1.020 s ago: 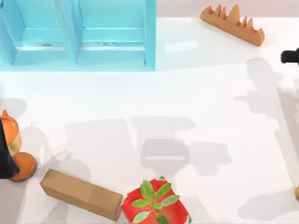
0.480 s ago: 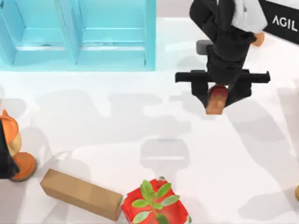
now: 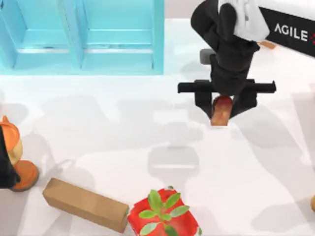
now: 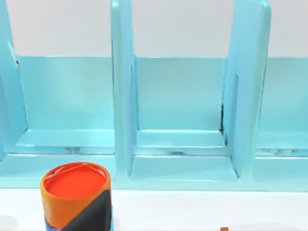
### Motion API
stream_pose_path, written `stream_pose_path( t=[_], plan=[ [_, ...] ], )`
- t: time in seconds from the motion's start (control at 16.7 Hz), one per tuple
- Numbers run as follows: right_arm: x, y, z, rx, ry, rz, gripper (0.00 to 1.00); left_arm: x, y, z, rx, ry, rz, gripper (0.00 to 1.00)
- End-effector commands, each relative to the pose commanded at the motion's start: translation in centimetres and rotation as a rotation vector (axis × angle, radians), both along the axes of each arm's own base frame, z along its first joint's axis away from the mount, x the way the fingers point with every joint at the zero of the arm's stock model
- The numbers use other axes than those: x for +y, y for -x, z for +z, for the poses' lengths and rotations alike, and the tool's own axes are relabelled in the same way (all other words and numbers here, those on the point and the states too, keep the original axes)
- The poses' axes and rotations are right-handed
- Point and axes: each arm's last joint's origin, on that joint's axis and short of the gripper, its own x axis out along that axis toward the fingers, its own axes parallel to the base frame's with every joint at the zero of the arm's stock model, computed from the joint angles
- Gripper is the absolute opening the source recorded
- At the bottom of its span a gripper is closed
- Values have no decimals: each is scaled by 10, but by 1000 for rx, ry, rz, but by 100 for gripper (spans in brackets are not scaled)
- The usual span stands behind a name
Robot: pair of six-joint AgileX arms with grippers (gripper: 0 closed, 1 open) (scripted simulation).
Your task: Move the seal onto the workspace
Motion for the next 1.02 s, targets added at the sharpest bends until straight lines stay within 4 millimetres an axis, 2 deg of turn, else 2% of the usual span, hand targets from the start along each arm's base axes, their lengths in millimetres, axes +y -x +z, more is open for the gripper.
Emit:
stream_pose_path(
  t=[0.36,0.6,1.02],
  plan=[
    [2,0,-37,-5,1,6,0,0,0,0,0,0,0,100],
    [2,0,-40,-5,0,6,0,0,0,0,0,0,0,100],
    [2,0,-40,-5,0,6,53,0,0,0,0,0,0,100]
  ],
)
